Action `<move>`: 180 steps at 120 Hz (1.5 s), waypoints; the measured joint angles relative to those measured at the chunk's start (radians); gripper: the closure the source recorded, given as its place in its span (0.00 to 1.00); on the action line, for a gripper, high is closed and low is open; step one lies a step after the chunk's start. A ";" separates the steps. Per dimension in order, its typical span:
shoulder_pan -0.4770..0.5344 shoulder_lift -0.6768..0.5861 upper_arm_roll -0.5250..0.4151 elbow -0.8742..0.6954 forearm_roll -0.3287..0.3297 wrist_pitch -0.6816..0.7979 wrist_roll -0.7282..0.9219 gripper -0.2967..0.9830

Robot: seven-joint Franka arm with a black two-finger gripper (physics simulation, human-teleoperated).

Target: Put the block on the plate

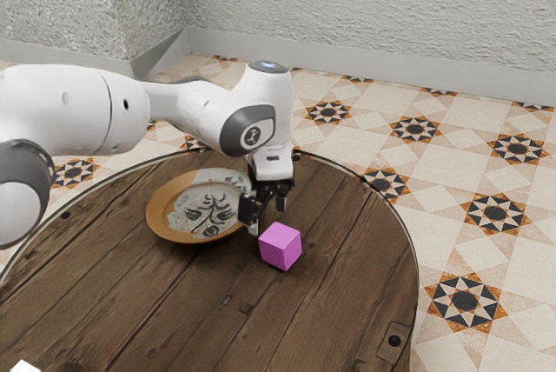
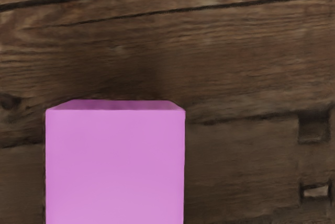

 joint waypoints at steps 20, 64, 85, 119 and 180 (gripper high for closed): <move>0.000 0.059 -0.002 0.006 -0.034 0.057 0.060 0.23; -0.002 0.148 -0.002 0.006 -0.044 0.154 0.145 0.36; -0.015 0.136 -0.002 0.006 -0.044 0.169 0.171 0.45; 0.003 -0.025 0.002 -0.039 -0.044 0.151 0.201 0.47; 0.141 -0.064 0.140 -0.085 -0.027 0.151 0.238 0.46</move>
